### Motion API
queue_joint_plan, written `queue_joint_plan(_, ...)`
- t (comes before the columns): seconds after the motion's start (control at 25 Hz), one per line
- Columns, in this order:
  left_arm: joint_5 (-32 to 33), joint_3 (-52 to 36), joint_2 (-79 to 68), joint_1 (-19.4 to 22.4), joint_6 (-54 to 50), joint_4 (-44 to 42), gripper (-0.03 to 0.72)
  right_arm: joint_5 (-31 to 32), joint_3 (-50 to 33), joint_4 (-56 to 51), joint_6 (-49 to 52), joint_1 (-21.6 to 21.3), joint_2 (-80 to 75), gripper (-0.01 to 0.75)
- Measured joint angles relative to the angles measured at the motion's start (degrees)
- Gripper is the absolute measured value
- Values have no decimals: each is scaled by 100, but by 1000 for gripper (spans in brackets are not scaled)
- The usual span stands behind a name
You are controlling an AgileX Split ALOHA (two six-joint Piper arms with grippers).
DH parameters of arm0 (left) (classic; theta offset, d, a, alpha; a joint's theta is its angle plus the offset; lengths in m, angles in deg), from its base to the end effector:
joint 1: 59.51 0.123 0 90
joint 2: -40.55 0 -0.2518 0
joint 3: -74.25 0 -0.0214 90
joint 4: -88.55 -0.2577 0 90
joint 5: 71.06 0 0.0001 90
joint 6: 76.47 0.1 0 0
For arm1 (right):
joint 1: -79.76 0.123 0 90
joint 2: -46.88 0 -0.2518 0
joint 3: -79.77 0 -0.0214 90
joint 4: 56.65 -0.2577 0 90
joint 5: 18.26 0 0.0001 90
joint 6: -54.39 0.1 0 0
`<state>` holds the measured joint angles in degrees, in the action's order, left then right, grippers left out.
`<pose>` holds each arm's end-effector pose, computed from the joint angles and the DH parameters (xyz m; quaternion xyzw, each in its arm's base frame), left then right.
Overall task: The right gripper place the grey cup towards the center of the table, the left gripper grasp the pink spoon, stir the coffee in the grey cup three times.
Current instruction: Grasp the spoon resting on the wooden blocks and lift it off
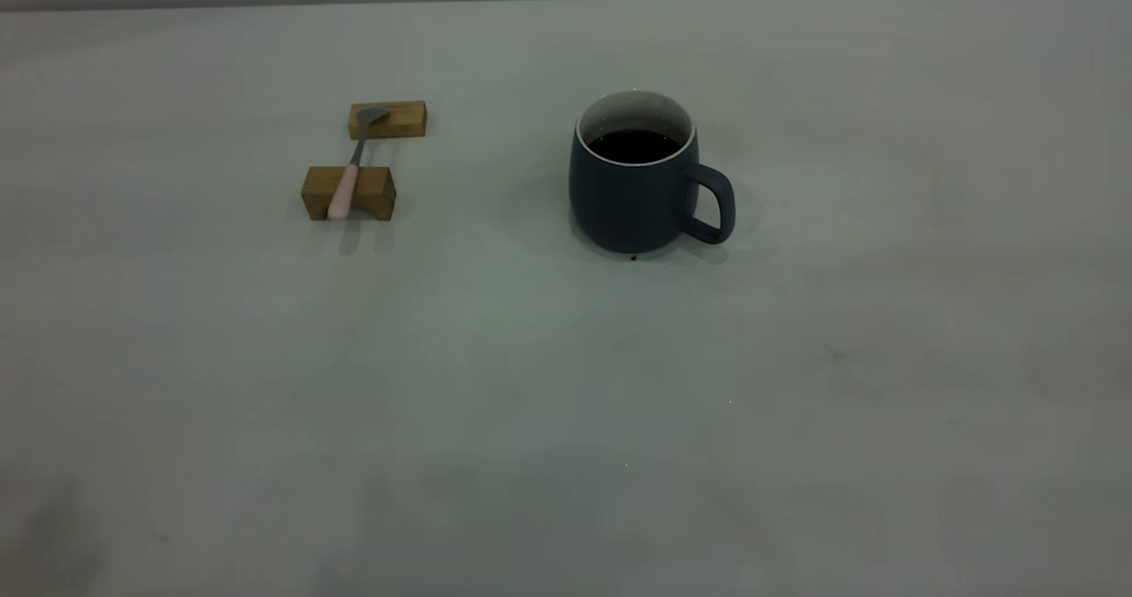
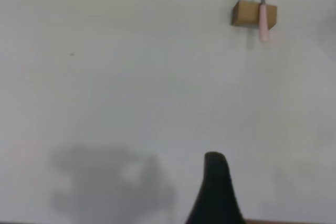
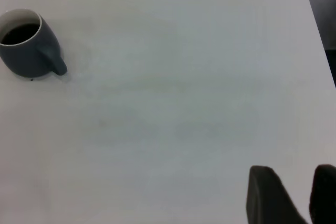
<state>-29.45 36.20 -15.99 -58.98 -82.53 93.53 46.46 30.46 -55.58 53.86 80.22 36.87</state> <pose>0.1890 -0.0040 0.2618 -0.0726 0.9243 -0.0568 0.3703 0.0456 -0.0013 0.2606 -0.0072 0.8830 -0.0096 0.4691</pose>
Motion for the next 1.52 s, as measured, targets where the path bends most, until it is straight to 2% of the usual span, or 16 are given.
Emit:
queue_joint_plan(0.24,-604,755,-2368,-50,799,1044,667,0,0,0,0,0,0,236)
queue_joint_plan(0.52,-843,1779,-4717,-646,953,1232,666,0,0,0,0,0,0,238)
queue_joint_plan(1.04,-989,3689,-7478,-1344,93,209,654,0,0,0,0,0,0,238)
queue_joint_plan(1.36,-1054,4170,-8515,-1494,70,159,629,0,0,0,0,0,0,238)
queue_joint_plan(1.52,-1241,4238,-8749,-1494,70,153,588,0,0,0,0,0,0,238)
